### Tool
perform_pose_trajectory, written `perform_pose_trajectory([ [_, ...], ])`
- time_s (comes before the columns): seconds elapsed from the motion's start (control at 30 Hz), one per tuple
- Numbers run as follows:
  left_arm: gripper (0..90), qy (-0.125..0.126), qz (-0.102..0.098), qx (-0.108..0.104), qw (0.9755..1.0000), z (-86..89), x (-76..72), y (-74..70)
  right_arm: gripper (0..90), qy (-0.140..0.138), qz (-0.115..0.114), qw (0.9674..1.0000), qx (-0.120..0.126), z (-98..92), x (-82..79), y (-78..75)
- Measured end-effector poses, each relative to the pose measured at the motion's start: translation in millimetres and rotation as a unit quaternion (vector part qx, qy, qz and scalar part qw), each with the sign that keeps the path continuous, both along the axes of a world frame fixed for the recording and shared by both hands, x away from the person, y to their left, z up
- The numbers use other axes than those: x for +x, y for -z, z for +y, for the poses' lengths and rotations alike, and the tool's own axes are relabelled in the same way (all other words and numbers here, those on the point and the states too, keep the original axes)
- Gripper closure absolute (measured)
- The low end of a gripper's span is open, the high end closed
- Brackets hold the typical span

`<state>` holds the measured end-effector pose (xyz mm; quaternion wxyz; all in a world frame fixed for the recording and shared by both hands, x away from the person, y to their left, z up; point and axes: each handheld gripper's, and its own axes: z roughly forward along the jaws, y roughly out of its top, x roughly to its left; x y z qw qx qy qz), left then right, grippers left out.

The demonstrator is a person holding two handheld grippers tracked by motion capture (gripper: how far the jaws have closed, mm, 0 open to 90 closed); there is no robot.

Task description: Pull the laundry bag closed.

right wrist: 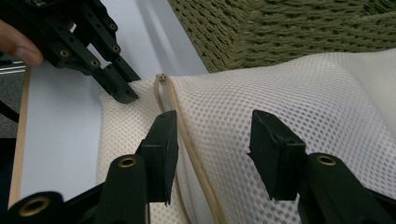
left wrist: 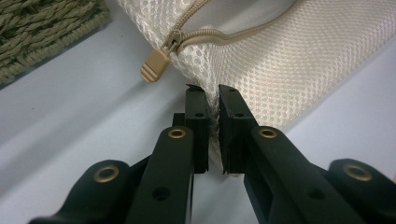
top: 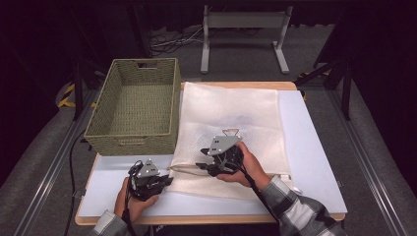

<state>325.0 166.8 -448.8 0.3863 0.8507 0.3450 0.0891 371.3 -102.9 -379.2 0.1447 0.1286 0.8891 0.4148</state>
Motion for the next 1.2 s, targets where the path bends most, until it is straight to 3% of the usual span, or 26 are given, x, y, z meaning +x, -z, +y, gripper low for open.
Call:
perform_pose_trajectory([
  [0.27,83.8,0.002,0.002,0.001,1.0,-0.7,-0.2,0.7,55.7,-0.018,0.006,0.9998,-0.006,32.5,3.7,-3.5],
  [0.47,83.8,0.001,-0.001,0.003,1.0,-1.2,-0.6,1.1,59.8,-0.034,0.018,0.9988,-0.029,59.7,7.5,1.4],
  [0.57,83.8,-0.003,0.001,-0.001,1.0,-1.2,-1.7,1.6,61.0,-0.051,0.024,0.9965,-0.062,84.6,9.1,5.6],
  [0.77,83.5,-0.005,0.0,-0.004,1.0,0.2,-2.5,2.6,62.7,-0.058,0.032,0.9928,-0.1,111.8,14.3,15.1],
  [1.1,83.0,-0.01,0.003,-0.007,0.9999,1.3,-1.9,4.6,66.6,-0.047,0.054,0.9872,-0.143,128.8,28.8,34.1],
  [1.2,82.8,-0.01,0.003,-0.007,0.9999,0.9,-1.9,4.8,72.5,-0.043,0.061,0.9859,-0.15,131.2,32.2,36.6],
])
